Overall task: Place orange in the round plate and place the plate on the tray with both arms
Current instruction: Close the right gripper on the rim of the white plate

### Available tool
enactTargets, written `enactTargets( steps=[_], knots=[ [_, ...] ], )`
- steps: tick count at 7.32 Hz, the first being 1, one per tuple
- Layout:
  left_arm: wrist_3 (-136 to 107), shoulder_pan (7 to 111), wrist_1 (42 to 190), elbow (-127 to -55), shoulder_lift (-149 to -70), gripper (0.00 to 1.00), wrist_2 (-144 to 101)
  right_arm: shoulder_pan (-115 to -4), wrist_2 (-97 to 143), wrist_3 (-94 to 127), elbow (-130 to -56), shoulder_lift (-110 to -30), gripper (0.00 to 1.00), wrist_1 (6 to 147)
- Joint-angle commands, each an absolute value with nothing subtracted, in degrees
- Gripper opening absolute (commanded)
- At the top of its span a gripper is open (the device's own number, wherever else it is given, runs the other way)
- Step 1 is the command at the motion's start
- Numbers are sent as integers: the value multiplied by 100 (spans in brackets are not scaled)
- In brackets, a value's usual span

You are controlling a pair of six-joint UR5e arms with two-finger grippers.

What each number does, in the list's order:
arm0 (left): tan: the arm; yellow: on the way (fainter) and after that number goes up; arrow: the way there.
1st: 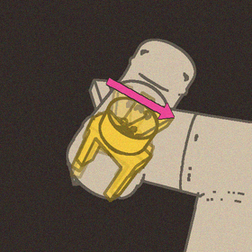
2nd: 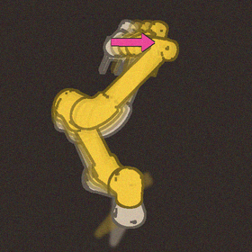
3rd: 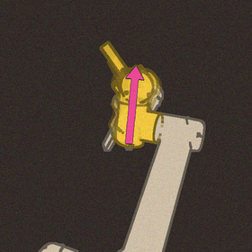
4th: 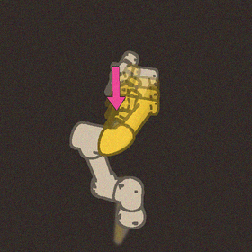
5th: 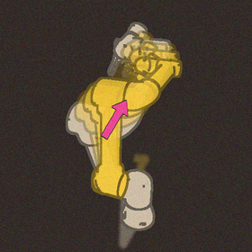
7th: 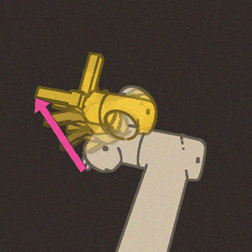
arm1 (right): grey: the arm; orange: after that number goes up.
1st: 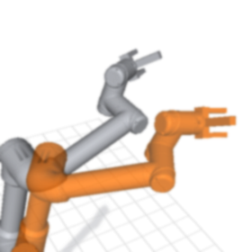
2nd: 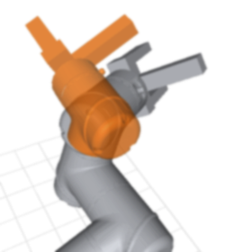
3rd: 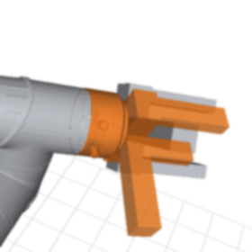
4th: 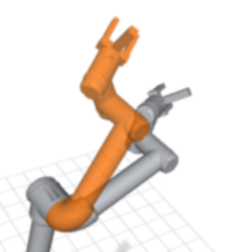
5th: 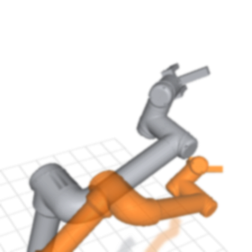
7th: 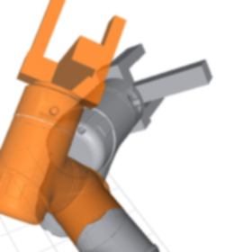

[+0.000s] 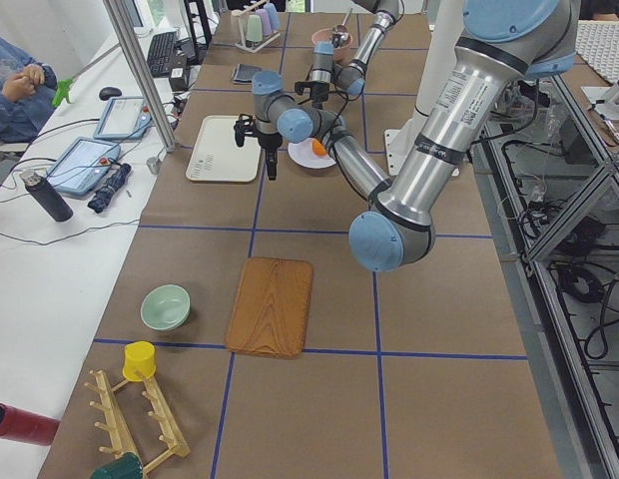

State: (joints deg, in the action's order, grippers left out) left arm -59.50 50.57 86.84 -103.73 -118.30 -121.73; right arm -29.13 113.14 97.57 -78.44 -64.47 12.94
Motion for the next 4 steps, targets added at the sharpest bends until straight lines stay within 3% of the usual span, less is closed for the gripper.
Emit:
enactTargets(
  steps=[1,2,4],
  knots=[
    [-5950,5071,8675,-10389,-11830,98,-12173,-2900,11329,9765,-7840,-6434,51,1274],
    [-5950,5071,8657,-10423,-11830,98,-12173,-2883,11320,9765,-7840,-6442,48,1274],
    [-5950,5089,8648,-10459,-11830,98,-12173,-2874,11329,9765,-7849,-6434,13,1274]
  ],
)
